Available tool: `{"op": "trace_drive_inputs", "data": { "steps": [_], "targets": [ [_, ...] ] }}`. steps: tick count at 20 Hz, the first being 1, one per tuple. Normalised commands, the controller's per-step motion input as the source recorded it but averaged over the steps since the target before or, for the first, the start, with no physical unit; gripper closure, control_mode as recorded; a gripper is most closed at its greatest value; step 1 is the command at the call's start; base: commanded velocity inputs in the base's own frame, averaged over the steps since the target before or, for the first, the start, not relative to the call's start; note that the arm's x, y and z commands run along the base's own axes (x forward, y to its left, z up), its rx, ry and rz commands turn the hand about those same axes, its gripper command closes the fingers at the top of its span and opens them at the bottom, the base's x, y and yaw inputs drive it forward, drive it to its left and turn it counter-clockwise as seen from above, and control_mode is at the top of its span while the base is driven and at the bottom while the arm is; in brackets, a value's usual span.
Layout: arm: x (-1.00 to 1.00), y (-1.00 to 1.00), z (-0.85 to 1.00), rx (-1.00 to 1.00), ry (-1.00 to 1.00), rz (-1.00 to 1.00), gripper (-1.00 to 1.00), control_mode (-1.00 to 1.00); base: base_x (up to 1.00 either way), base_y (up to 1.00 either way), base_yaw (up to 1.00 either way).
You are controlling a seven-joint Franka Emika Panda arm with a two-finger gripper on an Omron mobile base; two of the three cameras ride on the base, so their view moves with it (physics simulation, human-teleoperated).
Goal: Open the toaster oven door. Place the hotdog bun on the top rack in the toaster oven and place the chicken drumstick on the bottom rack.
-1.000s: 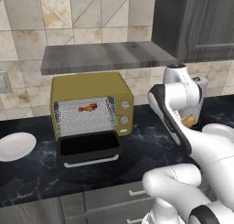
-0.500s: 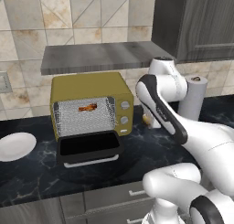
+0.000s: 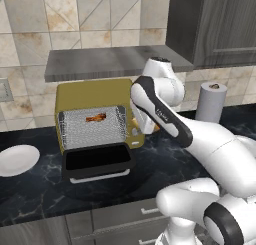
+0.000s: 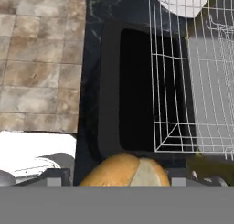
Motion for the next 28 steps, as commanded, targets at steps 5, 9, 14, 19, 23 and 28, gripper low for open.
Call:
{"op": "trace_drive_inputs", "data": {
  "steps": [5,9,14,19,23,28],
  "targets": [
    [0.3,0.65,0.05,0.11,-0.17,0.0,1.0,-1.0,0.0,0.0,0.0],
    [0.25,0.62,0.02,0.12,-0.16,0.02,1.0,-1.0,0.0,0.0,0.0],
    [0.17,0.45,-0.04,0.15,-0.09,0.14,1.0,-1.0,0.0,0.0,0.0],
    [0.28,0.39,-0.01,0.13,-0.11,0.16,1.0,-1.0,0.0,0.0,0.0],
    [0.28,0.35,-0.02,0.02,-0.02,0.13,1.0,-1.0,0.0,0.0,0.0],
    [0.11,0.3,-0.04,0.0,0.0,0.02,1.0,-1.0,0.0,0.0,0.0]
  ]
}}
